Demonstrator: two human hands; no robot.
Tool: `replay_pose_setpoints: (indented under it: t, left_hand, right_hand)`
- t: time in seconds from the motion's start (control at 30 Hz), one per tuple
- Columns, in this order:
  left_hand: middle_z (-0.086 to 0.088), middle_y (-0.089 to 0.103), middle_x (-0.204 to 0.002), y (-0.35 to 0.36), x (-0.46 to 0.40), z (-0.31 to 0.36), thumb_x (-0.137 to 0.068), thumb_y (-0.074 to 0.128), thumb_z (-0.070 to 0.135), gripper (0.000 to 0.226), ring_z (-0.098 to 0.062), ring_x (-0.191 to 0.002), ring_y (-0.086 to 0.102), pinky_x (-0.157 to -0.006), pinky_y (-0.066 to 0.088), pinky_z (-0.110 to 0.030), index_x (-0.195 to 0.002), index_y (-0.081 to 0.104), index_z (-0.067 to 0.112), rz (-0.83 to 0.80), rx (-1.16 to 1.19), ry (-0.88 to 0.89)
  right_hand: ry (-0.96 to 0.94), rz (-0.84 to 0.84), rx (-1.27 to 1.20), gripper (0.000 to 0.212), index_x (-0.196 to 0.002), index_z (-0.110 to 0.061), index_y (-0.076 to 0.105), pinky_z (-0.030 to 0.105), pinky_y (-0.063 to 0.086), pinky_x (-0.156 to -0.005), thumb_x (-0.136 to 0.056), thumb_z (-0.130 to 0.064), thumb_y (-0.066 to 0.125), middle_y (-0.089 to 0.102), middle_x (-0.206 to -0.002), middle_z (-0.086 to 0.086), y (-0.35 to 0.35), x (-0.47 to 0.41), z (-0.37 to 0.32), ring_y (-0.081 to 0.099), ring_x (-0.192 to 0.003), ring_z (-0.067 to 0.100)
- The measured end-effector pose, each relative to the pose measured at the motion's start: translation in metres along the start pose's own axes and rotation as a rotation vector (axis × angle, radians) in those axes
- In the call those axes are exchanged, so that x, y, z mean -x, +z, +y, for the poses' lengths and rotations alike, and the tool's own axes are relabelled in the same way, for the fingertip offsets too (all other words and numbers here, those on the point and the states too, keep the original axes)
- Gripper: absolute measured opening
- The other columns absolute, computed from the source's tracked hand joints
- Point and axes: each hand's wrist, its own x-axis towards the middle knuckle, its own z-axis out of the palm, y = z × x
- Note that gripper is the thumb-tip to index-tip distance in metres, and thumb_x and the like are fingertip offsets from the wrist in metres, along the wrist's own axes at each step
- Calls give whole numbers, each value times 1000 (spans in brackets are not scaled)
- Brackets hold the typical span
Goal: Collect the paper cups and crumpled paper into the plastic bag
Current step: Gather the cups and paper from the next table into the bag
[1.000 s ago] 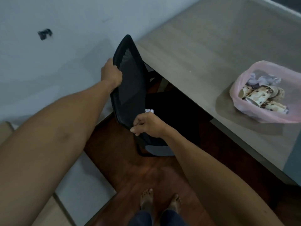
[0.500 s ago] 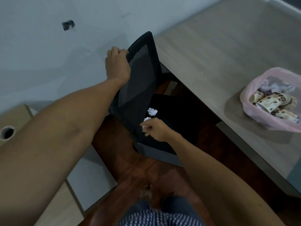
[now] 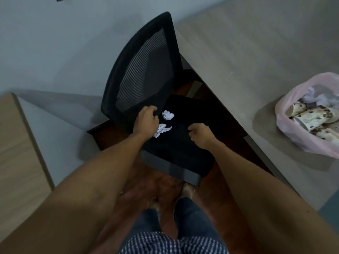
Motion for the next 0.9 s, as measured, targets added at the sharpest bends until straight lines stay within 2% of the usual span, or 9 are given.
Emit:
replay_pose_setpoints:
  t: [0.13, 0.23, 0.3, 0.43, 0.5, 0.6, 0.73, 0.8, 0.9]
  left_hand:
    - [-14, 57, -134, 55, -1, -18, -96, 58, 14, 45, -28, -117, 59, -100, 50, -41, -141, 51, 9, -55, 80, -173]
    - [-11, 57, -132, 100, -6, -34, -94, 61, 8, 45, -26, -120, 57, -94, 43, -27, -139, 52, 7, -83, 136, -239]
    - [-8, 58, -128, 132, -13, -49, -89, 60, 4, 45, -26, -117, 58, -95, 46, -30, -133, 56, 14, -82, 159, -248]
    - [-2, 48, -136, 192, -35, -84, -83, 58, 1, 60, -23, -119, 55, -101, 49, -39, -134, 50, 32, -53, 149, -316]
    - [-6, 40, -147, 216, -47, -99, -84, 62, 4, 69, -29, -129, 49, -105, 47, -44, -143, 42, 33, -11, 40, -361]
    - [-9, 30, -158, 245, -64, -119, -87, 67, 12, 76, -30, -141, 37, -111, 40, -44, -152, 33, 33, 31, -106, -394]
    - [-4, 44, -144, 264, -72, -132, -89, 63, 12, 59, -28, -128, 46, -97, 45, -41, -141, 44, 33, 76, -172, -378]
    - [-3, 47, -137, 264, -70, -130, -91, 61, 13, 51, -27, -122, 47, -90, 43, -39, -135, 45, 33, 92, -189, -358]
    - [-2, 47, -136, 251, -64, -119, -97, 57, 19, 44, -26, -120, 51, -88, 41, -40, -136, 43, 33, 77, -156, -351]
  right_hand:
    - [-48, -43, 17, 38, -138, -10, 58, 33, 52, -77, -101, -16, 54, 69, -113, 15, 11, -40, 23, 67, -96, 28]
    - [-85, -68, 21, 37, -138, -11, 58, 36, 56, -83, -101, -17, 56, 70, -107, 10, 24, -82, 39, 68, -96, 26]
    - [-110, -74, 17, 39, -139, -11, 56, 36, 56, -88, -101, -15, 57, 69, -109, 8, 36, -114, 48, 68, -100, 26]
    - [-163, -52, 10, 50, -147, -12, 49, 37, 51, -99, -98, -11, 60, 60, -132, 14, 71, -177, 61, 62, -116, 28]
    - [-228, -30, 22, 58, -150, -14, 45, 40, 50, -101, -95, -8, 60, 56, -135, 17, 90, -207, 67, 60, -119, 30]
    - [-320, 15, 69, 70, -155, -17, 37, 35, 43, -105, -91, -3, 61, 47, -143, 22, 117, -251, 77, 52, -128, 34]
    - [-374, 43, 128, 66, -154, -29, 40, 50, 51, -97, -94, -8, 60, 50, -136, 22, 147, -290, 82, 52, -120, 40]
    - [-359, 54, 131, 56, -148, -28, 47, 49, 53, -90, -96, -10, 55, 55, -124, 18, 154, -292, 82, 54, -113, 37]
    - [-321, 92, 133, 49, -144, -27, 46, 45, 51, -88, -97, -10, 53, 56, -123, 16, 149, -275, 84, 52, -112, 36]
